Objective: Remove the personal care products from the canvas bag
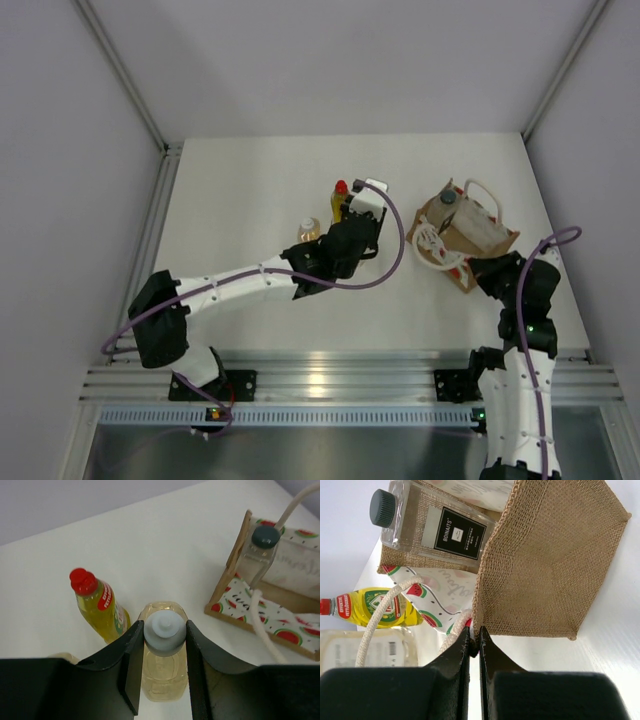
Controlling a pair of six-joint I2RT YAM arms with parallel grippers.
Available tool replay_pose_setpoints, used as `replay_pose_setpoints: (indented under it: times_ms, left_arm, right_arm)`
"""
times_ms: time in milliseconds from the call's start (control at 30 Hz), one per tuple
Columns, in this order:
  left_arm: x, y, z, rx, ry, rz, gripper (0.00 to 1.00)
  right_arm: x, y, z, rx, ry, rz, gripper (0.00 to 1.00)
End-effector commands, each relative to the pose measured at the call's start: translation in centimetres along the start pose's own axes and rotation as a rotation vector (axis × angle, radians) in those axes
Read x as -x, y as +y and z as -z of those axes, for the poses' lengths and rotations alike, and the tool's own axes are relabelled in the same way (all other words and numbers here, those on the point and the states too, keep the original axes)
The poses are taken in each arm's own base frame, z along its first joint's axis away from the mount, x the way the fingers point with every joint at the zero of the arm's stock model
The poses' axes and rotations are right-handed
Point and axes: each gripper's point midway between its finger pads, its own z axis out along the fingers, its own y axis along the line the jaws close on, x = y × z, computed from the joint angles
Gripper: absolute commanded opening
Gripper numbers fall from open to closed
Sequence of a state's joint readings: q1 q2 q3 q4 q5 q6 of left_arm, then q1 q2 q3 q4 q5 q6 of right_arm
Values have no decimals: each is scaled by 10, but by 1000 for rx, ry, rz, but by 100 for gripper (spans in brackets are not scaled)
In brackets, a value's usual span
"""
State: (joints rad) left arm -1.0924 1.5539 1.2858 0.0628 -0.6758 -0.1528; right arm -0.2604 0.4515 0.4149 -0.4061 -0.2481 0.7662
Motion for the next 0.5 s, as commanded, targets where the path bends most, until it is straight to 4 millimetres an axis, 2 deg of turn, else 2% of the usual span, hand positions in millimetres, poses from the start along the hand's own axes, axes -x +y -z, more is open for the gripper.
replay_pose_setpoints:
  times_ms: [0, 267, 467]
  left_arm:
    - [96, 12, 21, 3, -311, 271, 0]
    - [33, 17, 4, 44, -282, 253, 0]
    - [7, 19, -5, 90, -246, 295, 0]
  right_arm:
    - [27, 30, 12, 86, -84, 41, 0]
    - [23, 26, 10, 76, -73, 35, 0]
    - [23, 26, 10, 75, -72, 39, 0]
